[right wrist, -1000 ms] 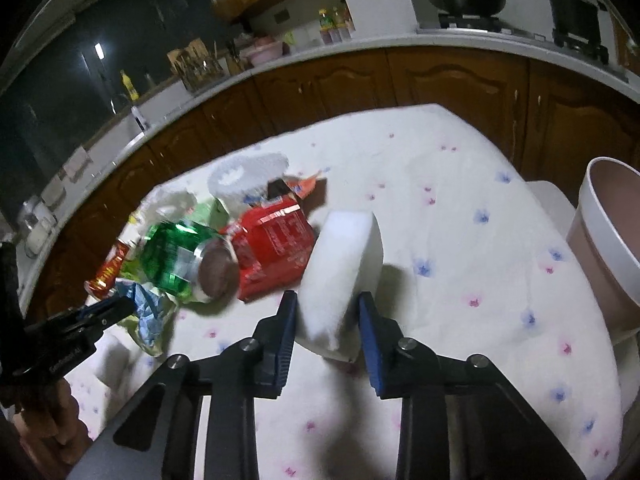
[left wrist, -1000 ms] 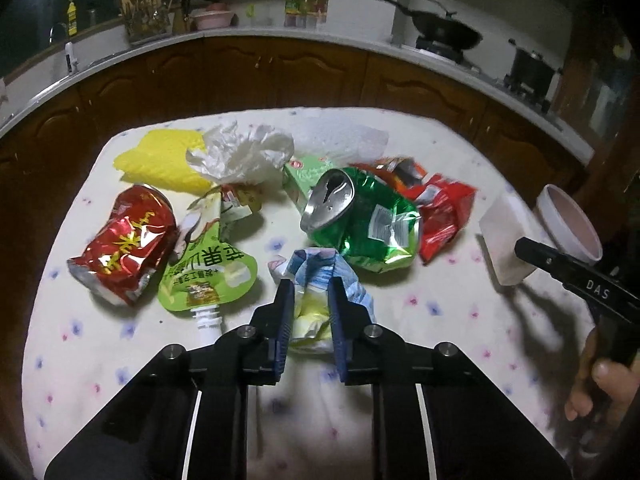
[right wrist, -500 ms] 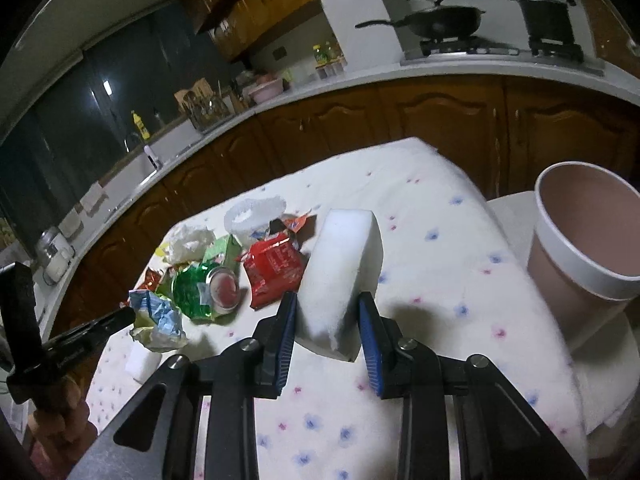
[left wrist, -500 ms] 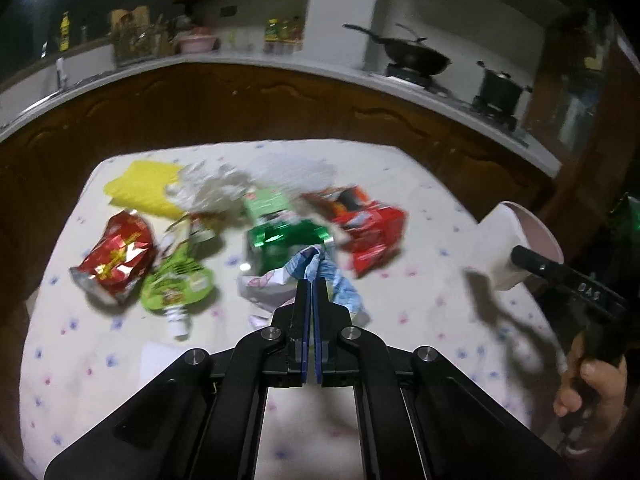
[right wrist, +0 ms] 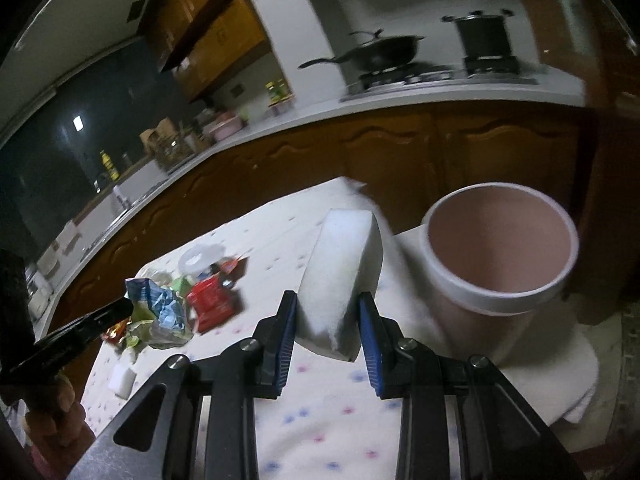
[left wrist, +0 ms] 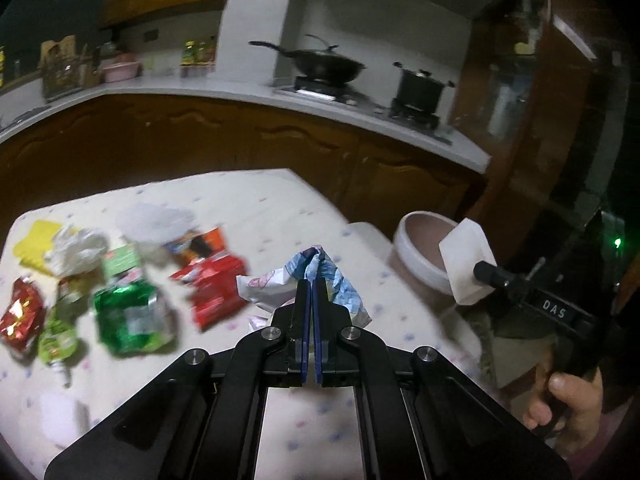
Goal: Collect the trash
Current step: 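Carry both items to the bin and open both tools to drop them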
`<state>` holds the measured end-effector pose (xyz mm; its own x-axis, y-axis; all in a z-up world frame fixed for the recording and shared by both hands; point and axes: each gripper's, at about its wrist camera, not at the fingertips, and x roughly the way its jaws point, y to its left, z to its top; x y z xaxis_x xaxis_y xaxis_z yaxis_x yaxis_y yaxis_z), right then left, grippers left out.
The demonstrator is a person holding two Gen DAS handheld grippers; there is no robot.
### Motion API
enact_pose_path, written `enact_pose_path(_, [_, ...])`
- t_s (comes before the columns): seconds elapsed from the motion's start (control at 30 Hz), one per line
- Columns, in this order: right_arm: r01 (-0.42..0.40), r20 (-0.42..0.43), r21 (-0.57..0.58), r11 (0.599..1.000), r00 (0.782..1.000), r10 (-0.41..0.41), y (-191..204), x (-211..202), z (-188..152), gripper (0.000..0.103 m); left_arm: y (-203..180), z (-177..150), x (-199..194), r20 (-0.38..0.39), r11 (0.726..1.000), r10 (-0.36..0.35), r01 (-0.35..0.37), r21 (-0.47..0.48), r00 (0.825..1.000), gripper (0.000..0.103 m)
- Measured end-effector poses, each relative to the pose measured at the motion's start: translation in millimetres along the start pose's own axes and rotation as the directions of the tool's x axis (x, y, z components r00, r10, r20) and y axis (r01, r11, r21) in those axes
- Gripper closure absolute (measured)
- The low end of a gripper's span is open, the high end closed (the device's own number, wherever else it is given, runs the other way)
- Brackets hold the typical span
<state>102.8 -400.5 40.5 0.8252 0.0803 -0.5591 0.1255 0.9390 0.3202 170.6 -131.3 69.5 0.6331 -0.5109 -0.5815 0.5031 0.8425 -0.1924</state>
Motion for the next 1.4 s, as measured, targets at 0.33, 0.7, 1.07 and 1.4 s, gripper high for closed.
enact_pose_path(0.33, [0.089,0.062,0.069,0.994,0.994,-0.093,-62.4,-25.5,22.1,0.072,-61.8,39.7,33.8,0.023,0.993,-0.113,0.112,0.047,0.993,0.102])
enact_pose_path(0.7, [0.126,0.057,0.101,0.987,0.990,-0.132,-112.7,-14.4,44.2,0.072,-123.0,70.4,107.1,-0.025,0.975,-0.211,0.212,0.059,0.977,0.102])
enact_pose_path(1.07, [0.131,0.000,0.143,0.981,0.991,-0.133,-157.4,18.4,53.2,0.072,-170.7,73.8,197.9,-0.151,0.962,-0.254,0.266,0.068,0.955,0.102])
enact_pose_path(1.4, [0.132,-0.026,0.172,0.976,0.991,-0.129,-175.3,36.1,56.9,0.064,-172.2,59.9,230.6,-0.218,0.966,-0.236,0.252,0.049,0.947,0.094])
